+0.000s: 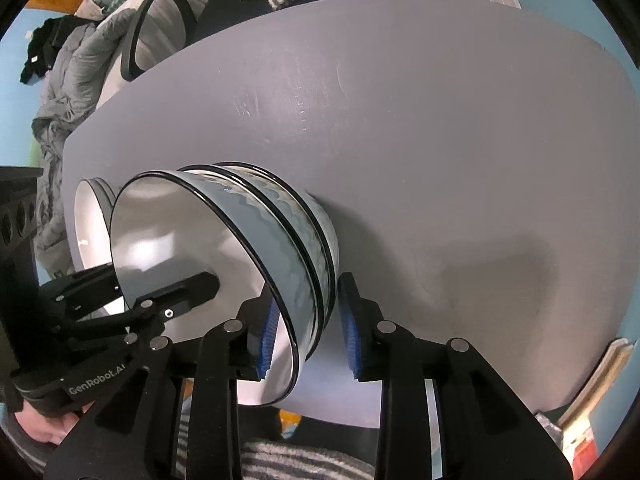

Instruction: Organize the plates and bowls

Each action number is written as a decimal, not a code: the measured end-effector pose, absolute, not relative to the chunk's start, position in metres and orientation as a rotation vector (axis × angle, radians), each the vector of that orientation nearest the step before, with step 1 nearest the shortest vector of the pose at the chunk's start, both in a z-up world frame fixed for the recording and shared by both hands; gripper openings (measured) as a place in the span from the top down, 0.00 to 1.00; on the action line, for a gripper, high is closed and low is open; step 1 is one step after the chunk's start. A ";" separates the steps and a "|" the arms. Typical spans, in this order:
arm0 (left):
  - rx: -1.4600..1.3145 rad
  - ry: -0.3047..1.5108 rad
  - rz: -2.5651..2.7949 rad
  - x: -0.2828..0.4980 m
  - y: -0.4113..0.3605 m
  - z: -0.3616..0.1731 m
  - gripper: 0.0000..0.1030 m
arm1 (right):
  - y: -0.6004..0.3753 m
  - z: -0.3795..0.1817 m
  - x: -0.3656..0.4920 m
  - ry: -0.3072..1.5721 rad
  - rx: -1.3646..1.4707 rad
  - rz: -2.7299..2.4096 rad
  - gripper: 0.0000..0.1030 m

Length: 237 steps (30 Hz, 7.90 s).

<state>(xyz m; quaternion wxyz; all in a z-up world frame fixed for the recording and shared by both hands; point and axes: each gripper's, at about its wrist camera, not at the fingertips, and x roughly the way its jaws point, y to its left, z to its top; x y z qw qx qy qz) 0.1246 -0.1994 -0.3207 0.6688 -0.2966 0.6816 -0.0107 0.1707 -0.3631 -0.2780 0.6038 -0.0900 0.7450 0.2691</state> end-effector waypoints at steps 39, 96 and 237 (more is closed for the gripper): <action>-0.633 1.498 0.024 0.131 -0.199 -0.327 0.78 | -0.355 -0.278 0.170 1.681 -0.206 0.635 0.78; -0.642 1.352 0.164 0.054 -0.124 -0.236 0.79 | -0.259 -0.196 0.113 1.562 -0.420 0.714 0.87; -0.431 0.979 0.411 -0.068 -0.060 -0.051 0.07 | -0.231 -0.031 0.041 1.056 -0.295 0.586 0.29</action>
